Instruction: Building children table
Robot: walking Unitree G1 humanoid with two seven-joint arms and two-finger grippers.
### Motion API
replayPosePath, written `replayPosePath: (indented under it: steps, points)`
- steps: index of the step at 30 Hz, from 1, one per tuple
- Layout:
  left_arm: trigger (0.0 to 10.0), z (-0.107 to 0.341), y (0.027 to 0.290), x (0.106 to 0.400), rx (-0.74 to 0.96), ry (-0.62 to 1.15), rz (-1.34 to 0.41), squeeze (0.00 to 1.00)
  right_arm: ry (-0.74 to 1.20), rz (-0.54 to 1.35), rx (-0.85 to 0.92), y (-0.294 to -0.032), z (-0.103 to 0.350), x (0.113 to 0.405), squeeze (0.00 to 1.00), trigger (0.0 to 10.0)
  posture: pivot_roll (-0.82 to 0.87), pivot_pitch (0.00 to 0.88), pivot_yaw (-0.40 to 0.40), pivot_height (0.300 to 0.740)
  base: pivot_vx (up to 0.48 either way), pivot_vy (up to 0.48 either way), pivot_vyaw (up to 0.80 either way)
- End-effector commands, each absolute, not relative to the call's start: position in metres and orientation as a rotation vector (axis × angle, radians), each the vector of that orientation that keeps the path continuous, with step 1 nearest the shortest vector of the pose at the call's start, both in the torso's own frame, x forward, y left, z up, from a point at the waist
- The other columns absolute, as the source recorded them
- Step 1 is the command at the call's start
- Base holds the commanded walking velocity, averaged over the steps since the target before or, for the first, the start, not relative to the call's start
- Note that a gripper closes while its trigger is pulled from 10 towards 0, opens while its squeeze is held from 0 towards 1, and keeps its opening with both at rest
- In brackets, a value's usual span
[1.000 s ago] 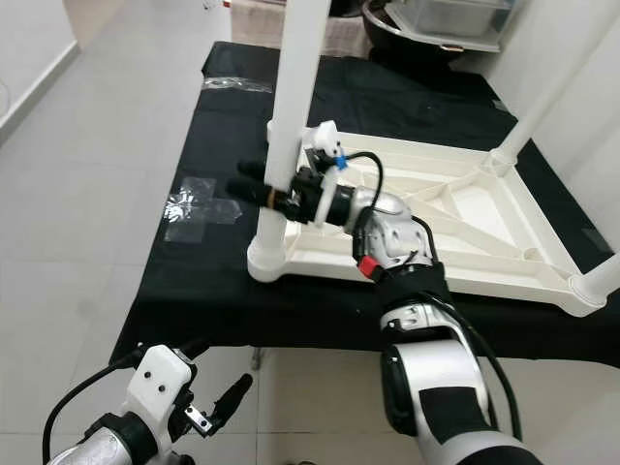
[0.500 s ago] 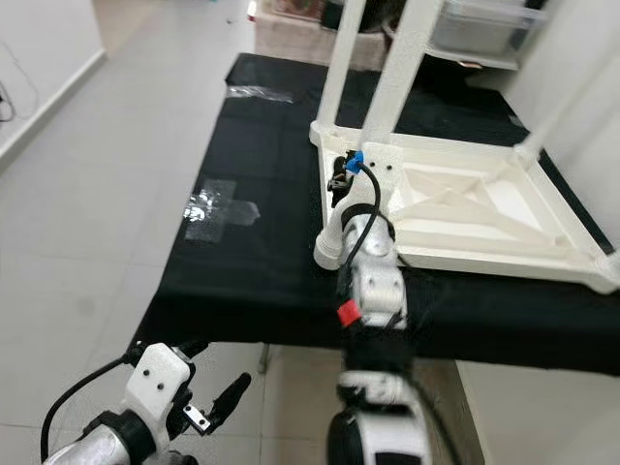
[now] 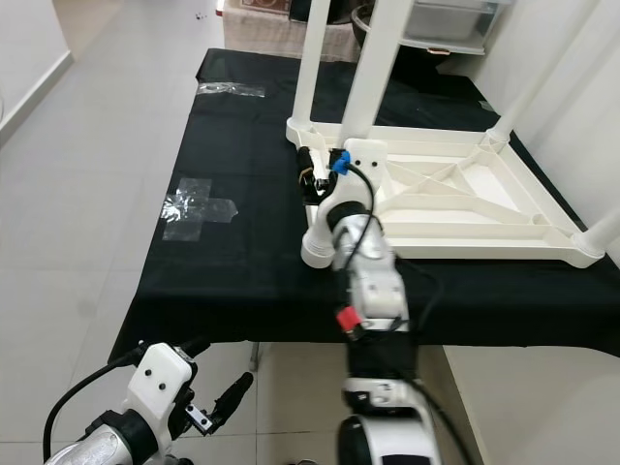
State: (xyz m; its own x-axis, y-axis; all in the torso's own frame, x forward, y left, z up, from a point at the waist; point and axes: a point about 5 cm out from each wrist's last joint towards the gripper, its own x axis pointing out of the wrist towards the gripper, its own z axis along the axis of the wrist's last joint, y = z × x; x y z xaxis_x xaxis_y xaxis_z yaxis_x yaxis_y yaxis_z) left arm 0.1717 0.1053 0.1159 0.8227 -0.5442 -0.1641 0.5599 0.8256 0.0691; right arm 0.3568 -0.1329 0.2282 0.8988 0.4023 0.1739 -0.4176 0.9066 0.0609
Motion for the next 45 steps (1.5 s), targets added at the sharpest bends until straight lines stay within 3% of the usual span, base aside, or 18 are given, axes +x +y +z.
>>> replayPosePath:
  steps: [1,7,14,15,16,17,28,31,32,35,36,40,44,45]
  points:
    - [10.0,0.113,0.104,0.170,0.103,0.151,-0.597,0.00,-0.056,0.707,0.099,-0.120,0.220,0.354,0.00,10.0,0.12,0.105,-0.138,0.740,0.000,0.000,0.00]
    - [10.0,0.113,0.104,0.169,0.107,0.152,-0.595,0.00,0.072,1.191,-0.039,-0.132,0.210,0.340,0.00,10.0,0.13,0.106,-0.142,0.740,0.000,0.000,0.00]
    - [10.0,0.114,0.106,0.168,0.109,0.150,-0.582,0.00,0.089,1.495,0.000,-0.125,0.222,0.334,0.00,10.0,0.15,0.113,-0.143,0.740,0.000,0.000,0.00]
    - [10.0,0.114,0.106,0.168,0.109,0.150,-0.581,0.00,0.085,1.524,-0.002,-0.123,0.225,0.336,0.00,9.0,0.15,0.113,-0.143,0.740,0.000,0.000,0.00]
    - [10.0,0.114,0.106,0.168,0.109,0.150,-0.581,0.00,0.085,1.524,-0.002,-0.123,0.225,0.336,0.00,9.0,0.15,0.113,-0.143,0.740,0.000,0.000,0.00]
    - [10.0,0.114,0.106,0.168,0.108,0.152,-0.580,0.00,0.071,1.508,-0.009,-0.118,0.228,0.343,0.00,0.0,0.15,0.112,-0.144,0.740,0.000,0.000,0.00]
    - [10.0,0.114,0.105,0.167,0.111,0.154,-0.584,0.00,-0.068,1.268,0.058,-0.115,0.232,0.361,0.00,0.0,0.15,0.109,-0.148,0.740,0.000,0.000,0.00]
    - [10.0,0.113,0.105,0.168,0.110,0.155,-0.588,0.00,-0.099,0.733,0.057,-0.127,0.229,0.384,0.00,0.0,0.14,0.105,-0.142,0.740,0.000,0.000,0.00]
    - [10.0,0.113,0.105,0.168,0.110,0.155,-0.588,0.00,-0.099,0.733,0.057,-0.127,0.229,0.384,0.00,0.0,0.14,0.105,-0.142,0.740,0.000,0.000,0.00]
    - [10.0,0.113,0.105,0.168,0.109,0.157,-0.594,0.00,-0.050,0.136,0.089,-0.159,0.215,0.390,0.00,0.0,0.14,0.104,-0.138,0.740,0.000,0.000,0.00]
    - [10.0,0.113,0.105,0.168,0.109,0.157,-0.595,0.00,-0.031,0.037,0.115,-0.164,0.211,0.387,0.00,0.0,0.14,0.104,-0.138,0.740,0.000,0.000,0.00]
    - [10.0,0.113,0.105,0.169,0.105,0.154,-0.598,0.00,-0.013,-0.160,0.174,-0.167,0.203,0.376,0.00,0.0,0.14,0.102,-0.138,0.740,0.000,0.000,0.00]
    - [10.0,0.112,0.106,0.170,0.107,0.154,-0.598,0.00,-0.005,-0.216,0.220,-0.156,0.201,0.370,0.00,0.0,0.14,0.099,-0.137,0.740,0.000,0.000,0.00]
    - [10.0,0.112,0.106,0.170,0.109,0.155,-0.597,0.00,-0.005,-0.206,0.236,-0.147,0.201,0.369,0.00,7.3,0.14,0.097,-0.137,0.740,0.000,0.000,0.00]
